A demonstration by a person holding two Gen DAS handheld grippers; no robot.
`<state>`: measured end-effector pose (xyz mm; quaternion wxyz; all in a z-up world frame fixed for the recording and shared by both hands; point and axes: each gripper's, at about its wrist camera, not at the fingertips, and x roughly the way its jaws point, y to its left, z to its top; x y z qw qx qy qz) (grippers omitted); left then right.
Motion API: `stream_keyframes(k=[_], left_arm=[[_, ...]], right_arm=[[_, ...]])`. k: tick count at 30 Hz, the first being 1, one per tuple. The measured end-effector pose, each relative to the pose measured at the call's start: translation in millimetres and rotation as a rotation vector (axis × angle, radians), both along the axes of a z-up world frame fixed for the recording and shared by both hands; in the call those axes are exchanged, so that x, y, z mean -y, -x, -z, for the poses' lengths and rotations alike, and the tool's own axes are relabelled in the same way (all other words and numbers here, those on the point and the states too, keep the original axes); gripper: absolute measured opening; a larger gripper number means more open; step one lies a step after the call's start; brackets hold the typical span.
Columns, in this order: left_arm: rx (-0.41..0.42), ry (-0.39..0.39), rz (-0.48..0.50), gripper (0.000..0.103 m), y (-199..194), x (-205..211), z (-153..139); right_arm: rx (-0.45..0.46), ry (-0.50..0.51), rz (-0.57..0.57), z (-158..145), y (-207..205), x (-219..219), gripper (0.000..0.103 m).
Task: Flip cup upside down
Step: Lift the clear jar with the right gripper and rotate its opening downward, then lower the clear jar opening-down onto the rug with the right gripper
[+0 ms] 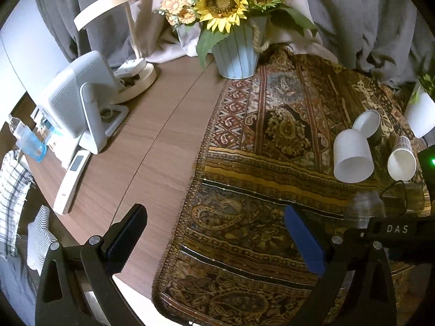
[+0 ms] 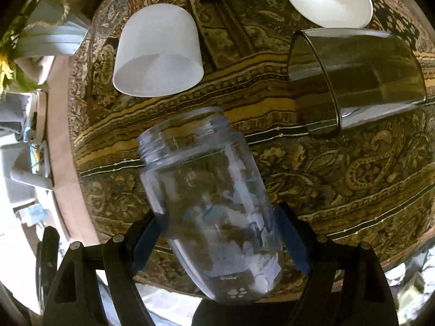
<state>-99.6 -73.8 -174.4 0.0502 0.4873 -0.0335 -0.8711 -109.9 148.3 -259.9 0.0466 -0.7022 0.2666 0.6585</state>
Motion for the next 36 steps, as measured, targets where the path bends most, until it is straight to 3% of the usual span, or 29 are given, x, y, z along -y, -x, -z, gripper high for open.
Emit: stream_keyframes(k=[10,23,28,36], left_arm=[[-0.040,0.006,0.005,0.103,-9,-9,-14],[-0.054,-0.015,0.123,0.103,-42,-74,-31],[-0.037,-0.073,0.163,0.103,-55,-101,-26],[-0.026,-0.112,0.205,0.103,-78,-128,2]], right_arm=[[-0.073,-0.032,-0.052,-27,-5,-3,0.085],[-0.309,-0.259,-0.137,-106,-47,-44,0.085],[-0.341,-0.326,-0.140,-114,-63,-66,0.085],[-0.322,-0.353,-0.160,-96,-88,-88,0.085]])
